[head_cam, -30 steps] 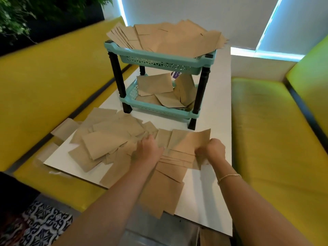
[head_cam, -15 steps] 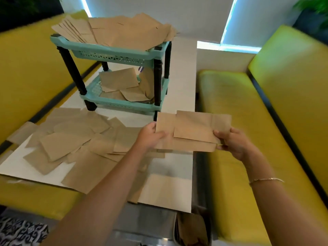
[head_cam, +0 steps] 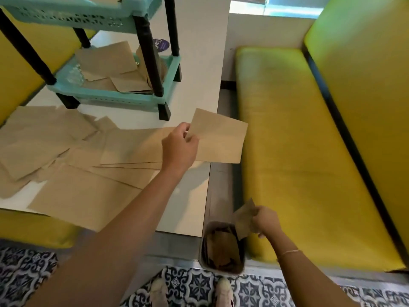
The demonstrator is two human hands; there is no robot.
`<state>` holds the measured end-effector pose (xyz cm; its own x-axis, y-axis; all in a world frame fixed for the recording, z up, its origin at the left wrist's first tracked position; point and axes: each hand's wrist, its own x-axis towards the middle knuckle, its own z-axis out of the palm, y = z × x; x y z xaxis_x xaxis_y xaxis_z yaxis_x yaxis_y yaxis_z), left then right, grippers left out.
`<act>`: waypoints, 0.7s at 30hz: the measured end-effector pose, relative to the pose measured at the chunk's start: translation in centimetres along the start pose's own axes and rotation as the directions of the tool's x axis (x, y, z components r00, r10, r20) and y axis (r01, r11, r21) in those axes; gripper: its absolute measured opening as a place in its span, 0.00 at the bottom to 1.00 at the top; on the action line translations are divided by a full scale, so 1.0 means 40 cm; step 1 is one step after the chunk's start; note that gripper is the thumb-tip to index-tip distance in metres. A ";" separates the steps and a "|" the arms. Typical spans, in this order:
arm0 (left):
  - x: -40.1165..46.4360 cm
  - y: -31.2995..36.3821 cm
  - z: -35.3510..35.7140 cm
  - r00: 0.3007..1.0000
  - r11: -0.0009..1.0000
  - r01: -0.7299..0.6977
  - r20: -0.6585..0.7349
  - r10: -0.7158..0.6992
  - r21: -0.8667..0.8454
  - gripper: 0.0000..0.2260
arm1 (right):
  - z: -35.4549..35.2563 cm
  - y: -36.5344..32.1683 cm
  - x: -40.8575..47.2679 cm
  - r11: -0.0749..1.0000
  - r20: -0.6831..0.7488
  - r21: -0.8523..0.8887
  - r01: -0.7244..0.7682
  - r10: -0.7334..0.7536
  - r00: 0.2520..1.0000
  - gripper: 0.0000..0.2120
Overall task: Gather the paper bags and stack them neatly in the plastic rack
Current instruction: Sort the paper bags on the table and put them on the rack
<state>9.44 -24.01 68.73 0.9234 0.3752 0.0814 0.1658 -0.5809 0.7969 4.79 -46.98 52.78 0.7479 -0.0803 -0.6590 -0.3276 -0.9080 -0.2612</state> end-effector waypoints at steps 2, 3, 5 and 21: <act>-0.008 0.003 0.010 1.000 1.000 0.003 0.018 -0.003 0.001 0.10 | 0.042 -0.014 0.006 0.999 0.041 -0.038 0.029 -0.027 0.999 0.21; -0.011 0.003 0.014 1.000 1.000 0.003 0.031 -0.003 0.001 0.10 | 0.048 -0.026 0.008 0.998 0.041 -0.022 0.054 -0.053 0.998 0.25; -0.012 0.003 0.018 0.998 1.000 0.016 0.062 -0.016 0.000 0.10 | 0.028 -0.053 0.014 0.989 0.008 0.134 0.067 -0.068 0.998 0.31; -0.030 -0.008 0.069 0.950 0.980 0.183 0.269 -0.156 -0.080 0.18 | -0.204 -0.036 0.031 0.787 -0.270 0.597 0.154 0.016 0.963 0.09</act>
<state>9.22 -26.27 66.74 0.9450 0.2526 -0.2077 0.3037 -0.4425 0.8437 10.91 -49.12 58.09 0.8707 -0.2026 -0.4482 -0.4871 -0.4817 -0.7285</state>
